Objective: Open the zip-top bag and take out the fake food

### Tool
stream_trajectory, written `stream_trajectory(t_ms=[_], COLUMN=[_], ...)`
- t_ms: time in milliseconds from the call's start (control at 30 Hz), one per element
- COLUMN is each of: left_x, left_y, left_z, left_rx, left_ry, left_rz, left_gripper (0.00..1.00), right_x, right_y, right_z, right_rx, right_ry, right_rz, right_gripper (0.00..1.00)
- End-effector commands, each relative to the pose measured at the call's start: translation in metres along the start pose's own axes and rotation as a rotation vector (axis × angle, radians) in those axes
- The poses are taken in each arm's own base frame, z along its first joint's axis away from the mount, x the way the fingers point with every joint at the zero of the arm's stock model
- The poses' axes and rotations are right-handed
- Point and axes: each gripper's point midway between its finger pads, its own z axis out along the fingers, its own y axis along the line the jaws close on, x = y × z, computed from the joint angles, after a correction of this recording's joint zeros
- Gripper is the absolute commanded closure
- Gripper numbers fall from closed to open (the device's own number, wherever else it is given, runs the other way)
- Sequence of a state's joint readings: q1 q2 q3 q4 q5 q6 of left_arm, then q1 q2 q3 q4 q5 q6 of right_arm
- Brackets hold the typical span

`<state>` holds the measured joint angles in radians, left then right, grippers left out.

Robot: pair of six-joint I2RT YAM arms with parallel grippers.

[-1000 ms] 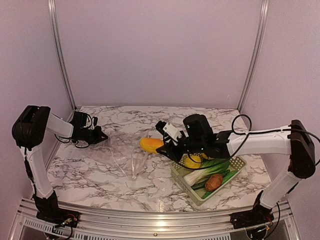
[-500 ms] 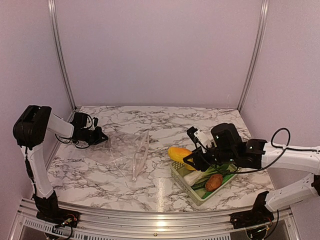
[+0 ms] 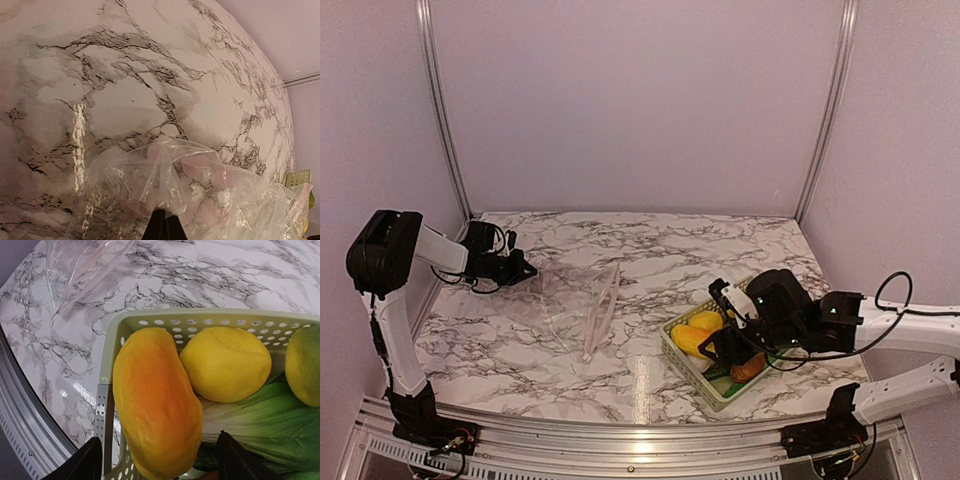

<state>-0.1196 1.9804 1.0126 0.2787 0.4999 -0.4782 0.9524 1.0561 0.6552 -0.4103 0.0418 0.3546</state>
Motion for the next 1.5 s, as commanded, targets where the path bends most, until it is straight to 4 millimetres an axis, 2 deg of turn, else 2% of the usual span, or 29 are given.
stream_trajectory(t_ms=[0, 167, 367, 633, 833, 967, 1133, 1300, 1467], left_x=[0.001, 0.003, 0.002, 0.001, 0.003, 0.006, 0.010, 0.008, 0.011], left_y=[0.004, 0.004, 0.000, 0.000, 0.000, 0.001, 0.002, -0.001, -0.001], left_z=[0.004, 0.004, 0.001, -0.004, -0.009, -0.012, -0.016, -0.019, -0.023], left_rx=[-0.001, 0.001, 0.017, 0.002, -0.006, -0.012, -0.018, -0.009, -0.008], left_ry=[0.018, 0.020, 0.010, 0.001, -0.008, -0.011, -0.010, -0.032, -0.036], left_rz=[-0.006, -0.006, -0.003, 0.000, -0.007, -0.016, -0.014, -0.010, -0.013], left_gripper=[1.00, 1.00, 1.00, 1.00, 1.00, 1.00, 1.00, 1.00, 1.00], right_x=[0.005, -0.010, -0.030, -0.075, -0.114, -0.135, -0.133, -0.135, -0.155], right_y=[-0.001, 0.003, 0.008, 0.017, 0.016, 0.023, 0.048, 0.057, 0.061], right_z=[-0.001, -0.005, 0.000, 0.012, 0.033, 0.046, 0.064, 0.087, 0.117], right_rx=[0.036, 0.040, 0.051, 0.056, 0.018, -0.015, -0.130, -0.173, -0.194], right_ry=[0.018, -0.014, -0.030, -0.102, -0.160, -0.181, -0.146, -0.135, -0.148], right_rz=[0.016, -0.002, -0.068, -0.147, -0.164, -0.186, -0.229, -0.242, -0.228], right_gripper=[0.22, 0.20, 0.19, 0.16, 0.16, 0.17, 0.18, 0.18, 0.18])
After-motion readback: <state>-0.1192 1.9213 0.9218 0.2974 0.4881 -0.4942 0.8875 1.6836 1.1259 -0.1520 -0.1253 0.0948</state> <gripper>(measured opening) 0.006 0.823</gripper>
